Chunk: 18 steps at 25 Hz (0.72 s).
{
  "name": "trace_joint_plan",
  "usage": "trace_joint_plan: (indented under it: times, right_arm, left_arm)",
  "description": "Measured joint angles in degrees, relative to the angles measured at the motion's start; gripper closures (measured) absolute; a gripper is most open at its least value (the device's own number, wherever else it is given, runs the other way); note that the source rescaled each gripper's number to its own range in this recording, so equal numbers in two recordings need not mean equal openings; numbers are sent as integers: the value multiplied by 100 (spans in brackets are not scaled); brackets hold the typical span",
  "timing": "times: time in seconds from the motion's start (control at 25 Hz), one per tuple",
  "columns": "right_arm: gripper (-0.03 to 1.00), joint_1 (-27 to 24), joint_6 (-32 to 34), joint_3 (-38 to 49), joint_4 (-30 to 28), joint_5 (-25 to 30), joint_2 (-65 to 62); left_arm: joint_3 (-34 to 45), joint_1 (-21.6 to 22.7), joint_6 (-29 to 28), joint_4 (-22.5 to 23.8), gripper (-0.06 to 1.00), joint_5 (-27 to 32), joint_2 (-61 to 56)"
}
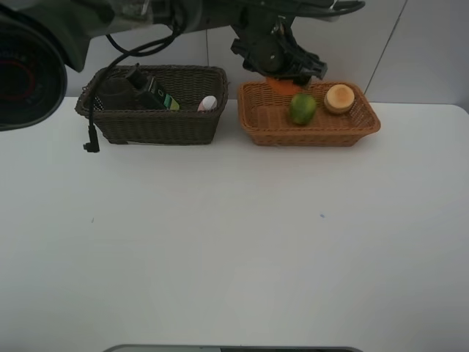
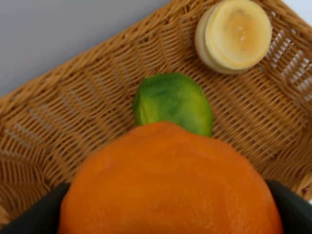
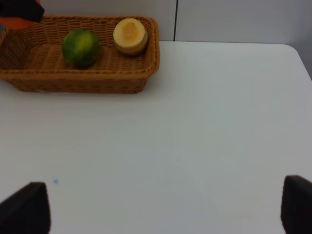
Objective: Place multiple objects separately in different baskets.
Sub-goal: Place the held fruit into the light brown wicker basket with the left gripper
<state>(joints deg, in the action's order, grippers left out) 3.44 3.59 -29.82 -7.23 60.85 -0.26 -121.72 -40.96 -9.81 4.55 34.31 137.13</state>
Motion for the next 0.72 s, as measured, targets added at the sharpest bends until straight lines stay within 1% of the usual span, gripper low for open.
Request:
trace_joint_plan:
  times: [0.12,0.36,0.72]
  right_arm:
    - [-3,0,0,0,0,0,0]
    - [-3,0,0,0,0,0,0]
    - [-3,0,0,0,0,0,0]
  left_arm:
    - [0,0,0,6,3,-143,206]
    - [21,58,0,33,3,-207,505]
    - [29,134,-34,84,3,-232,554]
